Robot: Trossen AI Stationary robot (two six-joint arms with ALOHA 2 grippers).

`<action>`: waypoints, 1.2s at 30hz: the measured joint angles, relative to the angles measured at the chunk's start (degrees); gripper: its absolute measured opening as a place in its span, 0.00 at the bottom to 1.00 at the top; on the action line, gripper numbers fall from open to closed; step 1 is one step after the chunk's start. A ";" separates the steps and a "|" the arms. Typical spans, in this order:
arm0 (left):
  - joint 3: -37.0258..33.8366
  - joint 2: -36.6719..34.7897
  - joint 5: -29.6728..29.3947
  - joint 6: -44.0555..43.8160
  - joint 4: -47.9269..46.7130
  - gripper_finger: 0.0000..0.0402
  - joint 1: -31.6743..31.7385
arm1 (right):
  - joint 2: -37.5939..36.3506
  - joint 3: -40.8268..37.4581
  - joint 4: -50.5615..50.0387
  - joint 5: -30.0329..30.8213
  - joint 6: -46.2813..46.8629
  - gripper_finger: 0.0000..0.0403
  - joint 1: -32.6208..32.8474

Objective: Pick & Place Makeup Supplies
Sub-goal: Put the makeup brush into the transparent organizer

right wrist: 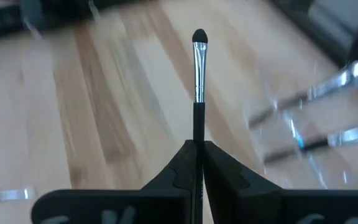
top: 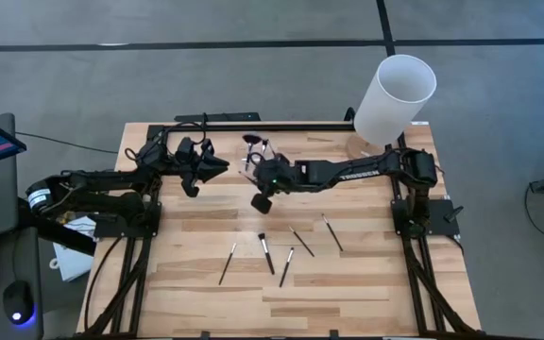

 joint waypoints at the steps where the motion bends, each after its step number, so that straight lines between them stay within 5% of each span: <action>1: 0.00 0.00 0.12 -0.03 0.00 0.19 0.00 | 0.00 -0.72 2.38 0.18 -0.58 0.04 -0.16; 14: 0.00 0.00 0.22 0.02 0.00 0.19 0.00 | -6.07 -18.18 29.11 4.53 -1.17 0.03 -4.28; 24: 0.00 -0.02 0.20 0.03 0.01 0.19 0.01 | -7.68 -32.64 59.56 10.36 -5.63 0.03 -7.45; 36: 0.00 -0.04 0.17 1.39 0.02 0.19 0.00 | -1.79 -33.19 62.50 7.17 -2.65 0.03 -13.02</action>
